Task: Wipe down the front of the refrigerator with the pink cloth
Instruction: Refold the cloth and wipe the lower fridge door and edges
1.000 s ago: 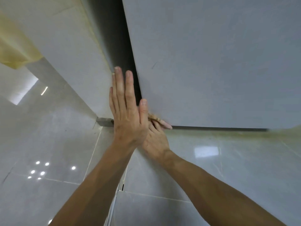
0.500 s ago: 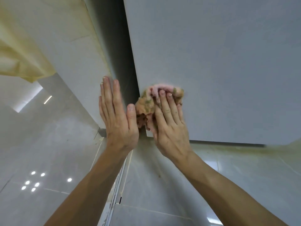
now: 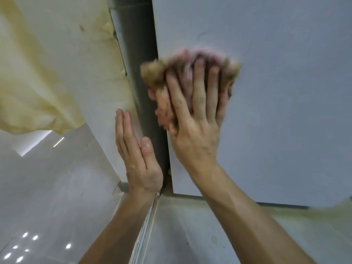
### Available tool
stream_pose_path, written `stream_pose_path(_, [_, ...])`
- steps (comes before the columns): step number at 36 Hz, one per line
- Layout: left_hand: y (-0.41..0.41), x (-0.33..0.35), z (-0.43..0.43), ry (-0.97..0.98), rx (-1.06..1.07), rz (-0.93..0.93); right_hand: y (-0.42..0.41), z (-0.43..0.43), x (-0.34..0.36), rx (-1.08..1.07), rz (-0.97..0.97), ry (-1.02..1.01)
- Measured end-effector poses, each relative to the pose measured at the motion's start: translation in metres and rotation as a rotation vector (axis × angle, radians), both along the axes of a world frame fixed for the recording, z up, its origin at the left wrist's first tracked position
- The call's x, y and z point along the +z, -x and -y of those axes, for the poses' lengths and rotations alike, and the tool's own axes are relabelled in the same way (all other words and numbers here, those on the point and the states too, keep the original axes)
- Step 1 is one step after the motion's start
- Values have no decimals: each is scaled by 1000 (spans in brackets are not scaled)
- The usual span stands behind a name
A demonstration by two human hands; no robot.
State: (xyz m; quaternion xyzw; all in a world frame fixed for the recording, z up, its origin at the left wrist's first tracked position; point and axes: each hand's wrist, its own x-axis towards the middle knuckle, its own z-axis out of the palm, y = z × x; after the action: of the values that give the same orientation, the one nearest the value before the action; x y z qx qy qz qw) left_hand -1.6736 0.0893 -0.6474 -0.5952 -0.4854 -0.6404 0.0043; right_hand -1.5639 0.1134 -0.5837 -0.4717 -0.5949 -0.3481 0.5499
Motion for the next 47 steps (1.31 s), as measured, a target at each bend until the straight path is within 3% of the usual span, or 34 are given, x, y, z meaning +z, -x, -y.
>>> stream_pose_path(7, [-5,0,4,27,-17,-25,-59,21,-156,53,374,266])
stream_pose_path(13, [-17,-1,10,76,-80,-194,-97,34,-166,91,571,431])
stream_pose_path(23, [-25,19,0,66,-140,-238,-71,17,-45,107,201,209])
stream_pose_path(32, [-11,59,-24,25,161,-485,-33,10,94,29,-35,84])
stream_pose_path(37, [7,60,-29,66,217,-520,-39,7,79,-3,77,56])
stream_pose_path(44, [26,69,-35,66,151,-441,-58,15,-38,-5,249,219])
stream_pose_path(47, [28,71,-32,74,141,-437,-62,17,-48,11,242,240])
